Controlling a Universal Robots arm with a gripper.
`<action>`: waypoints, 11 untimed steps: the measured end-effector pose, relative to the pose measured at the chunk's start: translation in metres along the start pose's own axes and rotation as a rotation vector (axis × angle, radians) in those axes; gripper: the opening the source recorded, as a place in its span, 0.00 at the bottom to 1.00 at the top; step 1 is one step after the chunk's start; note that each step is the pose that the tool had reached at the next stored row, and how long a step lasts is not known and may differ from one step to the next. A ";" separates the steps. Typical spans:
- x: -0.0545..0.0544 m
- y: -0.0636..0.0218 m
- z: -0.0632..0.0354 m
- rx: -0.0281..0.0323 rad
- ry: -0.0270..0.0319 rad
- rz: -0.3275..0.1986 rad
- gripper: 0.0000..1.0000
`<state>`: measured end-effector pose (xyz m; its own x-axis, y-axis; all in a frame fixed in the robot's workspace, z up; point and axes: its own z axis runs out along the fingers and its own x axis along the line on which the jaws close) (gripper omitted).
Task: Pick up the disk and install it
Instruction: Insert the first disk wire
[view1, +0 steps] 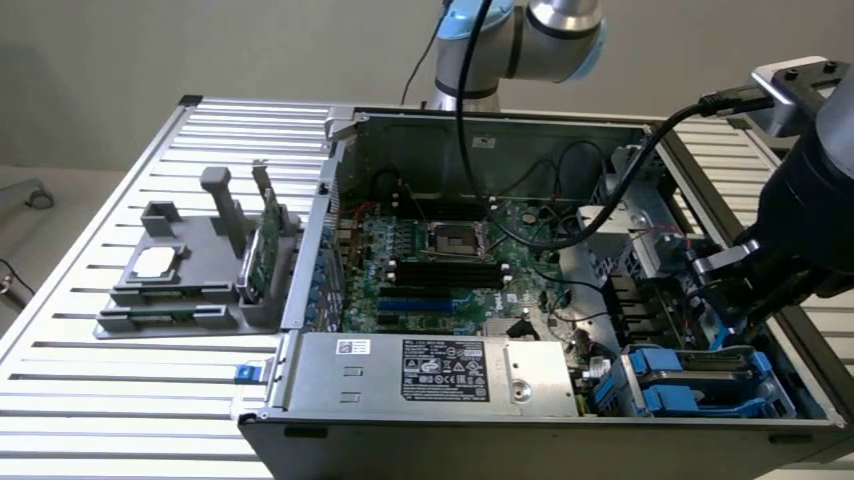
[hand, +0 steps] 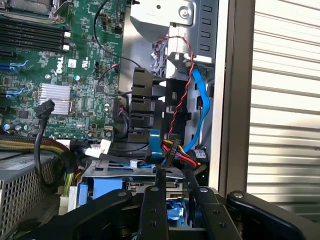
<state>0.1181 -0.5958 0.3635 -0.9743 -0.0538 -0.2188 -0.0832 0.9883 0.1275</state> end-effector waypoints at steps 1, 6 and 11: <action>0.002 0.0001 0.0001 0.0013 -0.0006 0.005 0.28; 0.004 -0.0003 0.0038 0.0155 -0.0089 0.068 0.28; 0.006 -0.0008 0.0083 0.0286 -0.0165 0.125 0.28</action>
<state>0.1136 -0.5957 0.3539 -0.9731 0.0724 -0.2188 0.0452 0.9908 0.1272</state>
